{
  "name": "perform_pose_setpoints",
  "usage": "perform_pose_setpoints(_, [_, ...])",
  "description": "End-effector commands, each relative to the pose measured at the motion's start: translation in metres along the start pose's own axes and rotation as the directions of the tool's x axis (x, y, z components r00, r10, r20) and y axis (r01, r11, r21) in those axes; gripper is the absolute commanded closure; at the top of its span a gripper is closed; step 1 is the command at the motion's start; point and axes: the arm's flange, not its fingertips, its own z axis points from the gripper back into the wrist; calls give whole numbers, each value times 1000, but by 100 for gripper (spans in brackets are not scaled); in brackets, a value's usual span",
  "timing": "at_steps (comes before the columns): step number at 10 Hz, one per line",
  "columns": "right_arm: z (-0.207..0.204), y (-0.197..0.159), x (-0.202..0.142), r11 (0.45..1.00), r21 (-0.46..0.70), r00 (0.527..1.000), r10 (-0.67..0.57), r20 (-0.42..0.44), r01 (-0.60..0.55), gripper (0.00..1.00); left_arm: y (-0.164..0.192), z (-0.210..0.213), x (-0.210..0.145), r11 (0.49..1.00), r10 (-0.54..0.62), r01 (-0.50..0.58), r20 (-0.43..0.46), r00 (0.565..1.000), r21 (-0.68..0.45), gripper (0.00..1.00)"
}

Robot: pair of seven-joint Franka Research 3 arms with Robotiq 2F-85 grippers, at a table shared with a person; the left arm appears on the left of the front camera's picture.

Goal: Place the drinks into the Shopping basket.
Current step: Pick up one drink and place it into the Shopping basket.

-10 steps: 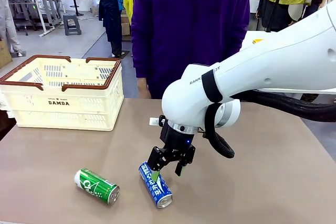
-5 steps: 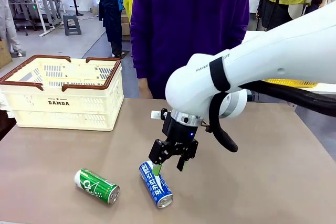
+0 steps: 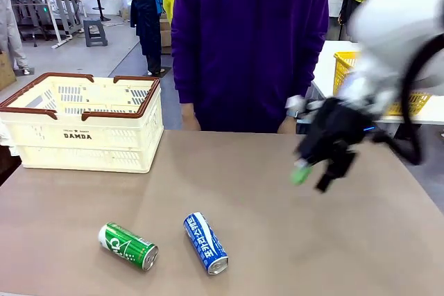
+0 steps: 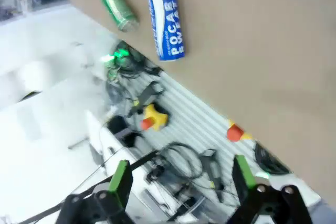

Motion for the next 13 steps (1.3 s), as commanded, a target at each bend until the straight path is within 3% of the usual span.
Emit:
perform_pose_setpoints(1, [114,-108,-53,913,395,932,-224,286,98,0,-4,2,1,1000,-11,11,10,1000,-17,0])
perform_pose_setpoints(2, [142,-153,-80,821,567,876,-325,357,73,0,-4,2,1,1000,-11,11,10,1000,-17,0])
perform_pose_setpoints(4, [166,-237,-132,610,786,804,-418,424,-97,0,-4,2,1,1000,-11,11,10,1000,-17,0])
perform_pose_setpoints(5, [165,-263,-149,557,815,758,-458,465,-163,0,-4,2,1,1000,-11,11,10,1000,-17,0])
perform_pose_setpoints(6, [160,-280,-157,511,837,743,-479,467,-197,0,-4,2,1,1000,-11,11,10,1000,-17,0])
perform_pose_setpoints(7, [150,-289,-155,550,816,701,-511,497,-178,0,-4,2,1,1000,-11,11,10,1000,-17,0])
perform_pose_setpoints(8, [160,-278,-186,669,742,799,-475,368,56,0,-4,2,1,1000,-11,11,10,1000,-17,0])
perform_pose_setpoints(12, [160,-278,-186,669,742,799,-475,368,56,0,0,0,0,1000,0,0,0,1000,0,0])
perform_pose_setpoints(13, [160,-278,-186,669,742,799,-475,368,56,0,-44,-13,18,997,-49,51,-42,998,66,0])
